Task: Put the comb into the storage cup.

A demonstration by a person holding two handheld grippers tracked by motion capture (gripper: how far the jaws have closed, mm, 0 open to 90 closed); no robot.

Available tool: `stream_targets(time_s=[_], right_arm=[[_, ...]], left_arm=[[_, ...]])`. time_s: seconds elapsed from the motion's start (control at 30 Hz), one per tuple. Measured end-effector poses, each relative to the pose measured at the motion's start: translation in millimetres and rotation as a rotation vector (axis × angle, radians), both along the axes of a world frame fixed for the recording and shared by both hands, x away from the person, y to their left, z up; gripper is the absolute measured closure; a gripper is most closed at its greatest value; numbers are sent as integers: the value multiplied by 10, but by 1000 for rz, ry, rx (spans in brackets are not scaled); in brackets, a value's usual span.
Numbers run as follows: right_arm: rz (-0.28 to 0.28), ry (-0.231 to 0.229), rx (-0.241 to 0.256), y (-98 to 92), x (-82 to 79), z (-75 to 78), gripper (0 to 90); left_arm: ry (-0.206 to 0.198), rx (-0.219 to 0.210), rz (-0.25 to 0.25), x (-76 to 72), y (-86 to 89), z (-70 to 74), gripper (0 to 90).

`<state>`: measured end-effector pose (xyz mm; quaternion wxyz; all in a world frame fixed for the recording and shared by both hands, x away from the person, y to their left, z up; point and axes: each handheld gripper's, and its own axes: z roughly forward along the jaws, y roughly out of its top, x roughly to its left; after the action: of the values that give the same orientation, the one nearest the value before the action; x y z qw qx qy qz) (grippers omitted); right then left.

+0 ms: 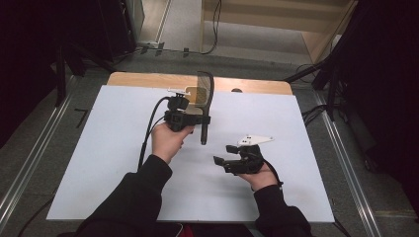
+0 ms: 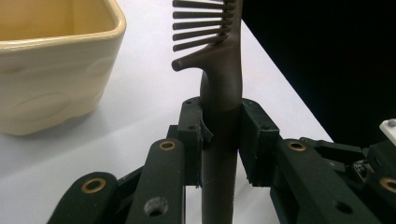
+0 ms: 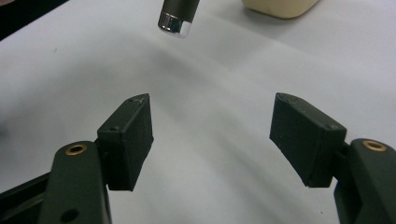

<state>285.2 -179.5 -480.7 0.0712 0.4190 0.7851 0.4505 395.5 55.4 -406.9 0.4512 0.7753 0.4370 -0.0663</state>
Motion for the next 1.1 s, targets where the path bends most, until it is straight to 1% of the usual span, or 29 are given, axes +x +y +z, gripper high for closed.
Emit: stream_targets(time_s=[0.17,0.3,0.37,0.4,0.5,0.53,0.57,0.6,0.7,0.77,0.87,0.93,1.0,1.1], right_arm=[[32,-4,-39,-60,11,16,280],[54,-6,-60,-125,11,44,276],[52,-14,-71,-163,3,56,273],[55,-20,-90,-219,-8,62,265],[57,-16,-100,-256,-19,60,257],[62,-19,-117,-295,-37,63,252],[62,-19,-117,-295,-37,63,252],[64,-20,-127,-311,-48,67,249],[69,-19,-122,-358,-80,70,245],[70,-25,-129,-388,-107,63,245],[71,-19,-136,-425,-141,53,245],[79,-20,-132,-445,-159,46,244],[79,-14,-121,-464,-180,41,244],[86,-15,-121,-487,-214,40,244]], left_arm=[[-3,-7,0,-3,7,11,728],[-8,-7,-1,-1,6,18,728],[-6,-10,0,4,11,17,729],[-6,-10,2,6,11,14,728],[-7,-9,3,6,8,14,728],[-7,-10,3,5,6,15,728],[-7,-11,2,5,5,15,728],[-8,-7,0,6,1,16,728],[-11,-6,1,5,-4,21,729],[-10,-10,3,6,-5,27,728],[-8,-20,-5,12,-5,35,728],[-15,-36,-15,18,-4,43,728],[-18,-53,-14,28,-5,58,728],[-31,-52,-20,46,-20,80,728]])
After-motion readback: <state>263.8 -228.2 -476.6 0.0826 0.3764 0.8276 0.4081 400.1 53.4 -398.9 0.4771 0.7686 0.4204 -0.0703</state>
